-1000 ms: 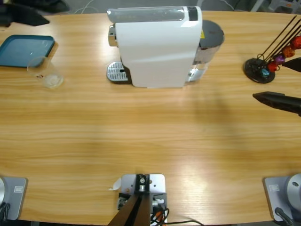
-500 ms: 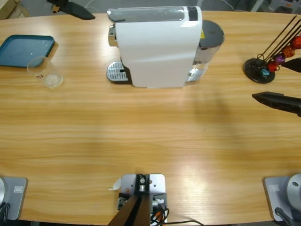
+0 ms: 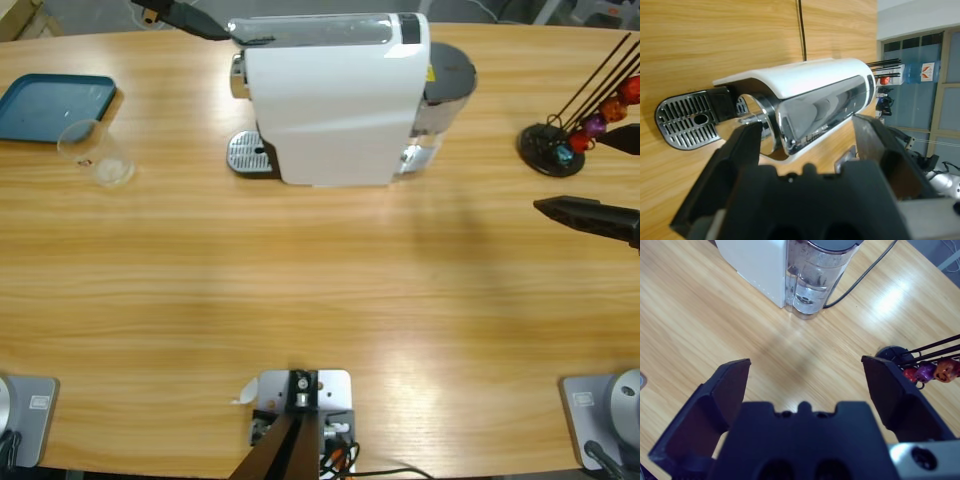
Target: Pour coffee
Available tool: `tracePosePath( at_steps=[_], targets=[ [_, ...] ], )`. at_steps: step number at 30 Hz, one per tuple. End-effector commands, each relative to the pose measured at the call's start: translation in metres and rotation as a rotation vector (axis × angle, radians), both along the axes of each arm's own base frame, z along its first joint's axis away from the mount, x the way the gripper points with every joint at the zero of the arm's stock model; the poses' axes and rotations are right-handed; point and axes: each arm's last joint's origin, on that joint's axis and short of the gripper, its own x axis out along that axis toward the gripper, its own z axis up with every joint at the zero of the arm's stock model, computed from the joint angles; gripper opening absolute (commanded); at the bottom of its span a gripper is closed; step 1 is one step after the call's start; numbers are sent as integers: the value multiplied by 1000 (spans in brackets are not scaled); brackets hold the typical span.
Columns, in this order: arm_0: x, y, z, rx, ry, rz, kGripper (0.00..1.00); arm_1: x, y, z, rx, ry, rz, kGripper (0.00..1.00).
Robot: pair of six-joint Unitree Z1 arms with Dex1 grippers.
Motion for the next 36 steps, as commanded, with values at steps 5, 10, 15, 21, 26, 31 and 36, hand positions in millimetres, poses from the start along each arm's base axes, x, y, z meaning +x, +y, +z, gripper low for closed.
tracePosePath(
  at_steps=[5, 10, 15, 21, 26, 31, 36],
  targets=[
    [-2, -3, -19, 1, 73, -22, 103, 3, 4, -10, -30, 36, -8, 1000],
    [-7, -1, -21, -7, 92, -36, 103, 3, 4, -10, -29, 36, -8, 1000],
    [-15, 7, -18, -9, 89, -29, 0, 3, 4, -10, -30, 36, -8, 1000],
    [-19, 10, -11, -13, 50, -45, 0, 3, 3, -10, -28, 35, -7, 1000],
    [-19, 10, -7, -15, 14, -60, 0, 2, 3, -9, -26, 34, -6, 1000],
    [-18, 6, 10, -83, -5, -73, 0, 2, 3, -9, -24, 33, -6, 1000],
    [-18, -3, 36, -142, -26, -68, 0, 2, 3, -9, -24, 33, -6, 1000]
  ],
)
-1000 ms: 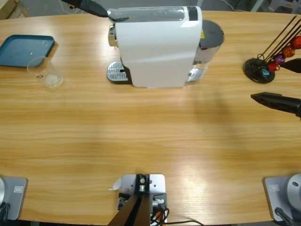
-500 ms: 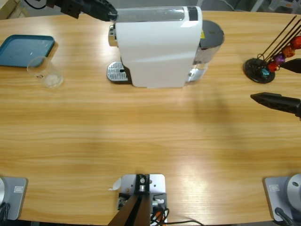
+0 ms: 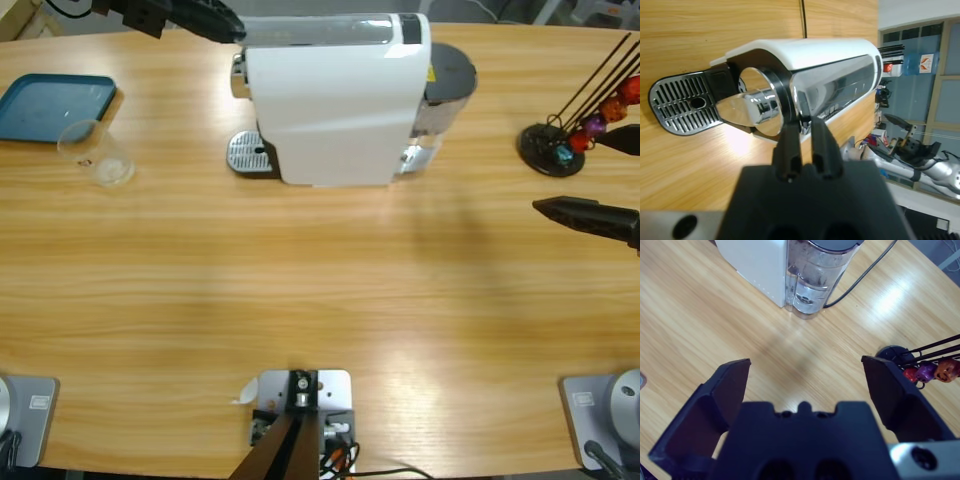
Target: Pour coffee
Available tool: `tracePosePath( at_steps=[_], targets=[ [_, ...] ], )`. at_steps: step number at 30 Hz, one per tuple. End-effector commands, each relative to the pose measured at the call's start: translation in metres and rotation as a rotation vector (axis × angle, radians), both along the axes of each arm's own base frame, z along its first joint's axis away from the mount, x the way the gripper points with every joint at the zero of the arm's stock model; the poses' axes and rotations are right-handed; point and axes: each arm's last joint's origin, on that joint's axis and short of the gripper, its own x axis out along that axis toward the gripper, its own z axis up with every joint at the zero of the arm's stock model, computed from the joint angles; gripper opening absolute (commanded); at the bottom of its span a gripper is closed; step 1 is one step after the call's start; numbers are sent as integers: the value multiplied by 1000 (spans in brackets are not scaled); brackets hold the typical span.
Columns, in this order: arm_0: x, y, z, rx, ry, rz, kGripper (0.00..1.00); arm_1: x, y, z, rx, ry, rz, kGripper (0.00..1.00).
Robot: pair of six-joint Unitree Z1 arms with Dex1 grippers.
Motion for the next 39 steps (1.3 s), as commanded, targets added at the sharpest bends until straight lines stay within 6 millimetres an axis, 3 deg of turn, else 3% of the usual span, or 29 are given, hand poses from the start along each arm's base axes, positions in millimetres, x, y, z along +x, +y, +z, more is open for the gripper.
tracePosePath(
  at_steps=[1, 10, 11, 12, 13, 14, 18, 21, 26, 32, 36, 39],
  targets=[
    [-10, -12, 47, -121, -69, -30, 0, 1, 2, -8, -21, 30, -5, 1000],
    [-29, -14, 76, -153, -156, -58, 0, 0, 1, -8, -11, 24, -11, 1000],
    [-32, -14, 79, -153, -182, -66, 194, -1, -1, -7, -8, 17, -17, 1000],
    [-36, -15, 84, -136, -232, -69, 653, -4, -4, -6, -4, 4, -26, 1000],
    [-42, -17, 91, -103, -344, -90, 908, -6, -6, -5, 0, -6, -30, 997],
    [-47, -18, 95, -67, -435, -112, 985, -8, -8, -4, 6, -12, -30, 984],
    [-69, -21, 93, 144, -718, -208, 991, -7, -12, 11, -3, -84, -63, 973],
    [-96, -19, 74, 323, -845, -318, 1000, 13, -14, 17, -15, -122, -186, 973],
    [-129, 6, 49, 459, -869, -418, 1000, 30, -43, 19, 130, -118, -552, 964],
    [-165, 36, 31, 496, -843, -408, 1000, 62, -66, -11, 41, -30, -803, 968],
    [-172, 42, 29, 495, -839, -402, 1000, 69, -69, -29, 72, -57, -819, 962],
    [-173, 44, 29, 493, -839, -403, 1000, 69, -73, -37, 98, -90, -837, 890]
  ],
)
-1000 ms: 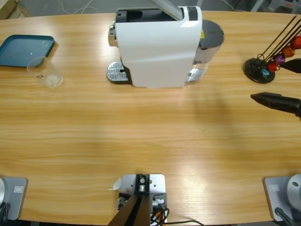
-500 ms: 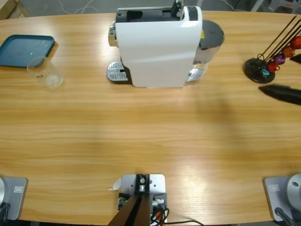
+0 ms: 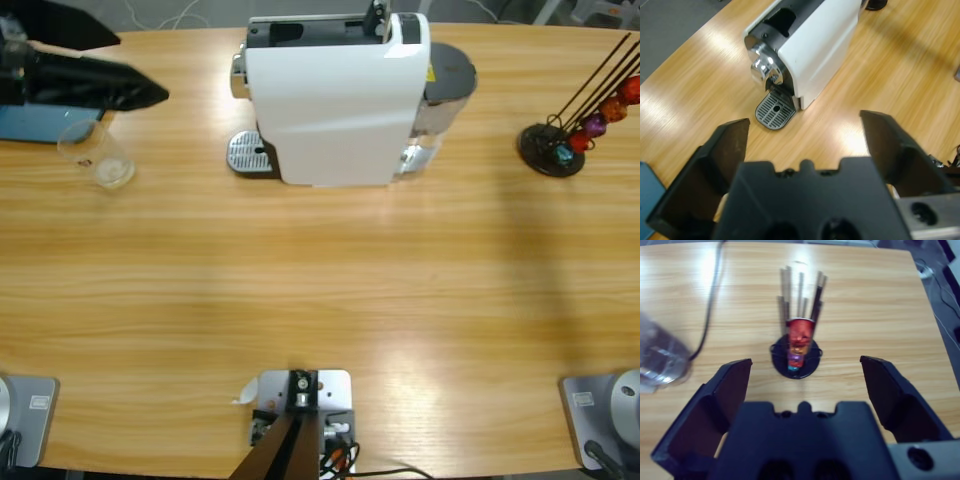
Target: Pour coffee
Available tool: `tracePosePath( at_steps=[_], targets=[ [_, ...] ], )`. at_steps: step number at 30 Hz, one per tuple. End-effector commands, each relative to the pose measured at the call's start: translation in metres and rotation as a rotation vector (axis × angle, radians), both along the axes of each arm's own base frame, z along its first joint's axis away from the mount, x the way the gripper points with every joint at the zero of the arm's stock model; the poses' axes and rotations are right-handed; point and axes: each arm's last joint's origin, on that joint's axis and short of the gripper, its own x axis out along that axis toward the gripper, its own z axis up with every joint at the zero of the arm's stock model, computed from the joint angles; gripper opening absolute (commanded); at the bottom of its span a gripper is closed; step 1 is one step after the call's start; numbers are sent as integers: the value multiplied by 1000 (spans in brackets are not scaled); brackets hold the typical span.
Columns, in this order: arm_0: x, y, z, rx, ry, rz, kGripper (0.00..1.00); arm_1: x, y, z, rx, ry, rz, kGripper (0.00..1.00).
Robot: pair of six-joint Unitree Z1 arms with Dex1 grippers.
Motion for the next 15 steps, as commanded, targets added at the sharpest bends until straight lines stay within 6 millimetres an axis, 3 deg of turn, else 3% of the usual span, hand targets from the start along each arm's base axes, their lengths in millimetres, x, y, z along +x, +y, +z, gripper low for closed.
tracePosePath(
  at_steps=[1, 13, 15],
  targets=[
    [-15, 12, -9, 19, 15, 5, 1000, 10, -8, -36, 16, -9, -60, 890],
    [-14, 10, -12, 22, 32, 11, 1000, 30, -4, -50, 52, -6, -6, 885],
    [-13, 10, -12, 23, 34, 13, 1000, 31, -5, -52, 45, 4, -5, 827]
  ],
)
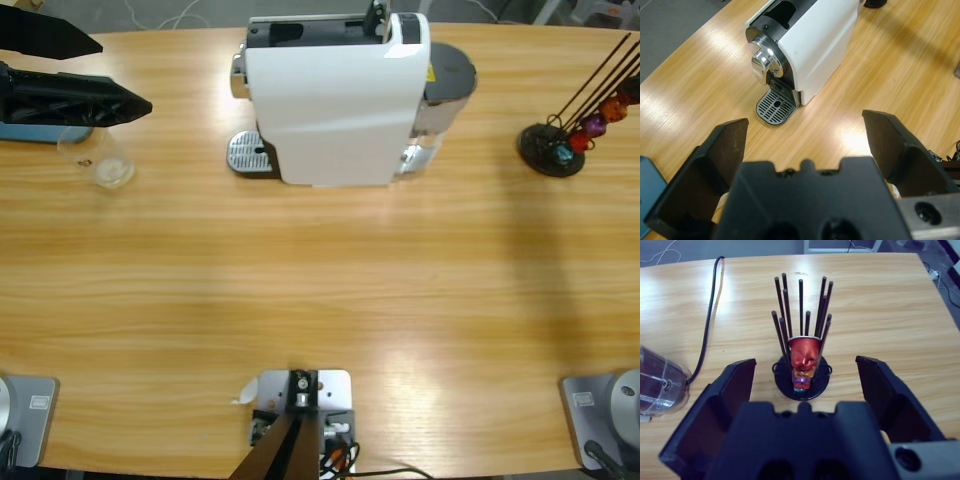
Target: Pour coffee
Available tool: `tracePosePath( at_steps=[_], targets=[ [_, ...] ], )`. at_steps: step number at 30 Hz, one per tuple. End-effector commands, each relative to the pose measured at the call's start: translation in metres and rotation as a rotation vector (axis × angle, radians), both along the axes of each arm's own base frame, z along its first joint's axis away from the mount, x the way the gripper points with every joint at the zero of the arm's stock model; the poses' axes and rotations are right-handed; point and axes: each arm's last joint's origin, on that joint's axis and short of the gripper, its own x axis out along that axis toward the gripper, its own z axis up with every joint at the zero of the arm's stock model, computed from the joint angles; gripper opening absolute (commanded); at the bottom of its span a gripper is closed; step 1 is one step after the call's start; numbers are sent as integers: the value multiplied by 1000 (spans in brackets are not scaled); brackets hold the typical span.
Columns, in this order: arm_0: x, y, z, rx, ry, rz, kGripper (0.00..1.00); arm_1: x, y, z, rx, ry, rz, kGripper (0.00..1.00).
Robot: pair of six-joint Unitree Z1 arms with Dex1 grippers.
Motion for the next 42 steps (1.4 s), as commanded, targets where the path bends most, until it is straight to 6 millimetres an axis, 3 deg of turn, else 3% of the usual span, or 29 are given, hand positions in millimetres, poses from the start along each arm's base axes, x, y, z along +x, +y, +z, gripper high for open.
tracePosePath(
  at_steps=[1, 14, 18, 22, 24, 36, 38, 40, 41, 42],
  targets=[
    [-5, 2, -12, 29, 37, 9, 1000, 9, -4, -21, -11, 76, -7, 801],
    [-4, 2, -15, 33, 50, 14, 1000, 15, -6, -29, -11, 88, -19, 763],
    [-3, 1, -16, 34, 53, 15, 1000, 15, -6, -28, -19, 86, -12, 637],
    [-3, 1, -17, 36, 56, 16, 1000, 15, -6, -29, -15, 83, -5, 617],
    [-3, 1, -17, 37, 58, 16, 1000, 15, -6, -29, -15, 81, -5, 549],
    [-4, 1, -18, 36, 63, 20, 1000, 15, -6, -30, -13, 86, -5, 486],
    [-3, 1, -18, 36, 64, 21, 1000, 15, -6, -31, -12, 82, -5, 397],
    [-4, 1, -18, 36, 64, 21, 1000, 16, -6, -31, -7, 82, 1, 383],
    [-4, 1, -19, 36, 65, 21, 1000, 16, -6, -31, -5, 84, 3, 296],
    [-4, 1, -19, 36, 65, 21, 1000, 16, -6, -32, -5, 85, 3, 117]
  ],
)
